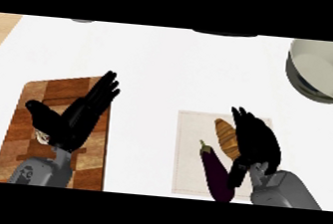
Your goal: Pick the croissant from the placemat and place it in the bowl
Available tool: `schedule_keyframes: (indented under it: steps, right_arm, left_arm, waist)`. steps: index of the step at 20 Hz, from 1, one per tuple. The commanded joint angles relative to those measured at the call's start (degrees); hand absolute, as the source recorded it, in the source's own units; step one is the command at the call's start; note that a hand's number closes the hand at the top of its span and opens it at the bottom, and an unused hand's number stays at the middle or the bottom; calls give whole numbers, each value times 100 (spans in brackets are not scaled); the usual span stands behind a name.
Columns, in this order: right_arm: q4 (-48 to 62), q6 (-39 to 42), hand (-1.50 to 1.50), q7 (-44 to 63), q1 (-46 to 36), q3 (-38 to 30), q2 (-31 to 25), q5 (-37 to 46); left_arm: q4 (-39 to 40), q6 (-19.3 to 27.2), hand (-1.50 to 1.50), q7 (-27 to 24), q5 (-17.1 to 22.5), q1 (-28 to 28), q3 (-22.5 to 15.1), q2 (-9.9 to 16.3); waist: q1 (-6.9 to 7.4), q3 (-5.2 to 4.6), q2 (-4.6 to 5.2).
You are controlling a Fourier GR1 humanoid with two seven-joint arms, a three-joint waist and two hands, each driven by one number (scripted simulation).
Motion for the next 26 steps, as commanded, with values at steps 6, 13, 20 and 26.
schedule_keyframes:
  steps: [6, 13, 20, 26]
  right_arm:
    - [212, -23, -150, -281, 327, -247, 415, 710]
    - [1240, -400, -150, -634, -189, -532, 985, 1118]
    - [1517, -739, 150, -1782, -36, -738, 710, 1208]
    - [1771, -951, 150, -1926, -102, -666, 1021, 1705]
  left_arm:
    - [34, -308, 0, -343, -357, 391, 138, -211]
    - [-176, -451, 0, 282, -171, 102, 409, -246]
    - [424, -586, 0, 197, -240, -437, 693, -333]
    - [141, -744, 0, -141, -452, 242, 583, -399]
  waist:
    - [-4, 5, 5]
    - [19, 6, 8]
    - [-7, 6, 16]
    - [15, 5, 10]
